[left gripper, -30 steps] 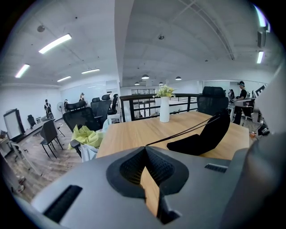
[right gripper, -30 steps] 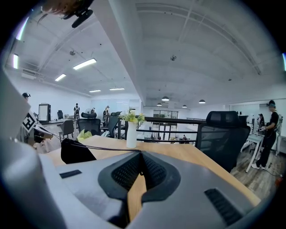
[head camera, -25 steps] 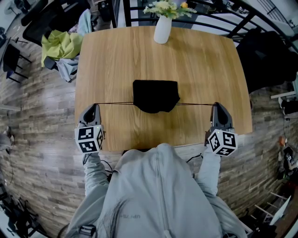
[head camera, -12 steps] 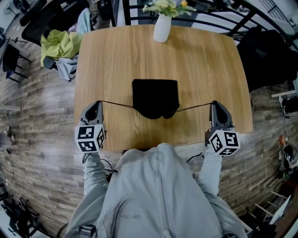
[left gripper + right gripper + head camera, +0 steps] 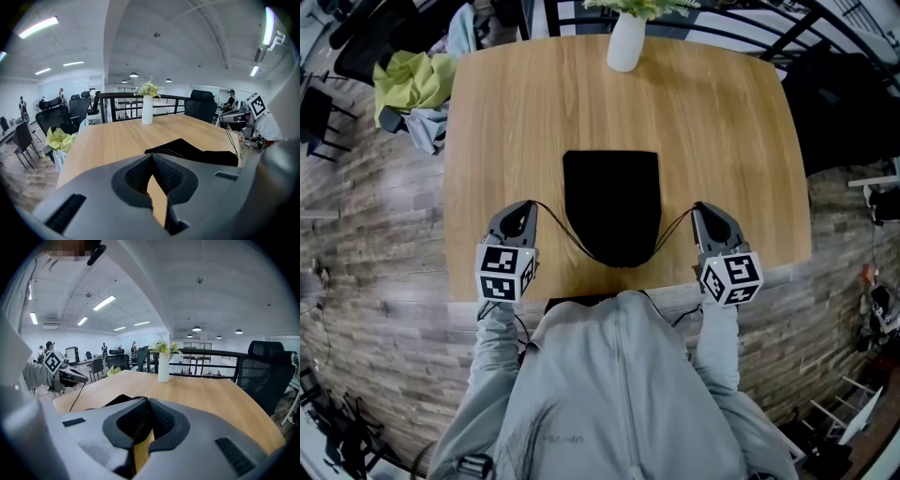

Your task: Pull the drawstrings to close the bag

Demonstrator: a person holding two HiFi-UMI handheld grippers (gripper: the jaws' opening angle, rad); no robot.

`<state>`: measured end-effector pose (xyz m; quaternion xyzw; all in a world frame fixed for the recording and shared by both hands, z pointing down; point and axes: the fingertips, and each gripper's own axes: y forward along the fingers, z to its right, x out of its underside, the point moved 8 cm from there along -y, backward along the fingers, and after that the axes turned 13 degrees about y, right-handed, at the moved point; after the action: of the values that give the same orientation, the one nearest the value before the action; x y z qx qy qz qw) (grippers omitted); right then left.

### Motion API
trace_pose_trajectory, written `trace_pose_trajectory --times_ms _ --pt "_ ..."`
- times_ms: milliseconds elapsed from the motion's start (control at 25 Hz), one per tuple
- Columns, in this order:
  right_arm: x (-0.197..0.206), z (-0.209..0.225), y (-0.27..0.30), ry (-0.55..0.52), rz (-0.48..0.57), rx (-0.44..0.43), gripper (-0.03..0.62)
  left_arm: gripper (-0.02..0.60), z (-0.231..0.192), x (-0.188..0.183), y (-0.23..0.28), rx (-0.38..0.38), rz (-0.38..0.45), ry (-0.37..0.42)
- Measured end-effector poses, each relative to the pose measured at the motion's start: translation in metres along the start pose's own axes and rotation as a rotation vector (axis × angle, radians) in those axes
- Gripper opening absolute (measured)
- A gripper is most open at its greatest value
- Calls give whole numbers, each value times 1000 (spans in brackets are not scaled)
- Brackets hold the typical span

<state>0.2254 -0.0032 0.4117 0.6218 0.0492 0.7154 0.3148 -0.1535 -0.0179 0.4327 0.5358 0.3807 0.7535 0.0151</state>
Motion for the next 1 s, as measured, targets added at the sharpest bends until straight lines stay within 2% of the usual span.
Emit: trace_pose_trajectory --times_ms 440,680,880,920,1000 --pt "62 -2 41 -8 -219 -45 25 28 31 35 43 125 -128 -53" --pt "100 9 59 36 -334 -9 25 28 44 58 58 161 -200 -85" --pt "120 13 62 81 -394 -6 26 32 46 74 61 152 -239 -82" --pt "122 13 61 82 -402 -2 26 54 45 77 62 155 -246 -86" --pt "124 13 60 86 -411 6 38 142 43 80 62 168 -257 -103"
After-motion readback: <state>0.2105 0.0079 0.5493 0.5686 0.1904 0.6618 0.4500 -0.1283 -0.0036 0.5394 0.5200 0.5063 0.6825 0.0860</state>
